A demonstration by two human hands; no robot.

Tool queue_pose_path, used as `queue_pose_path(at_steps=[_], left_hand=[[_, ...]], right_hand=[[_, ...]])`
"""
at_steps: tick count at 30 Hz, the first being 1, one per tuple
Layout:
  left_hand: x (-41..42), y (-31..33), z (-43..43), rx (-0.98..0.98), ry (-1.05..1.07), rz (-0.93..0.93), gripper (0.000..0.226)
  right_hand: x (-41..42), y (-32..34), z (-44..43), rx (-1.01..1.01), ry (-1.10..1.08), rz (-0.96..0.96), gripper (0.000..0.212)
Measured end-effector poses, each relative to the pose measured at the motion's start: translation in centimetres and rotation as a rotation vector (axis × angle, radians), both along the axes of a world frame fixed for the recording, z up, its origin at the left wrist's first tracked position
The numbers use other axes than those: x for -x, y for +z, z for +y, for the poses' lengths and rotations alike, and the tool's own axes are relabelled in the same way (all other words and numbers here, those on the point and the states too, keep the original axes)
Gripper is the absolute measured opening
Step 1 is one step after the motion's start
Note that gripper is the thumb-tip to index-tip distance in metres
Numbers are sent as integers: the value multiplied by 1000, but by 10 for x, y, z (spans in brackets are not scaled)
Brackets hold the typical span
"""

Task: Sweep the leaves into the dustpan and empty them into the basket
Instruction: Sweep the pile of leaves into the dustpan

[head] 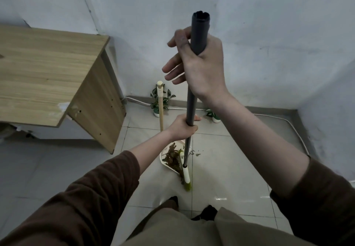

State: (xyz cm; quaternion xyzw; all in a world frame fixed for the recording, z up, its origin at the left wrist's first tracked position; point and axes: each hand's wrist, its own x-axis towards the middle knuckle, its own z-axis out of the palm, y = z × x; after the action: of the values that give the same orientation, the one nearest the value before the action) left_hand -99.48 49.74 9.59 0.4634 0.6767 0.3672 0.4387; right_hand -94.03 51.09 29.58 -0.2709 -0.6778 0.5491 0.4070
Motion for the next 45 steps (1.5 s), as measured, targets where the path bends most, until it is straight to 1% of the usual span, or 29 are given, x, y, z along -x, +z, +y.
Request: queue_pose_path(at_steps=[3,5,11,15,17,21,22,26,28,33,38,42,45], left_hand=[[4,2,-2,-24,24,2,37],[1,6,0,-28,12,12,40],[-23,24,19,-75,0,70,40],[-49,30,36,-77,14,3,37],[-61,31,45,-67,29,-16,32],[-75,27,58,-47,41,-24,3],[-77,24,61,-28,48,-25,3],[-78,11,60,48,23,-39,21],[-74,7,52,83,19,-23,24],[-53,-2,34,109,6,-14,20],[-34,-4,18,97,77,-48,26],[-19,-2,12,71,99,-32,26],[-7,-1,9,57,77,-24,28]], right_hand=[[1,4,-2,-6,21,6,22],[-4,8,0,-30,20,12,23],[-29,25,11,-98,-12,27,24],[-46,32,22,-119,-42,-6,24],[-53,31,28,-118,-52,-18,24],[-59,21,39,-111,-59,-38,23],[-60,15,42,-108,-56,-47,23],[-55,-11,46,-69,4,-111,22],[-49,-19,45,-37,47,-123,22],[-31,-18,38,-31,119,-103,21],[-17,-11,26,-20,149,-72,22],[-10,-4,19,-31,142,-50,23],[-5,-2,15,-37,132,-38,25]])
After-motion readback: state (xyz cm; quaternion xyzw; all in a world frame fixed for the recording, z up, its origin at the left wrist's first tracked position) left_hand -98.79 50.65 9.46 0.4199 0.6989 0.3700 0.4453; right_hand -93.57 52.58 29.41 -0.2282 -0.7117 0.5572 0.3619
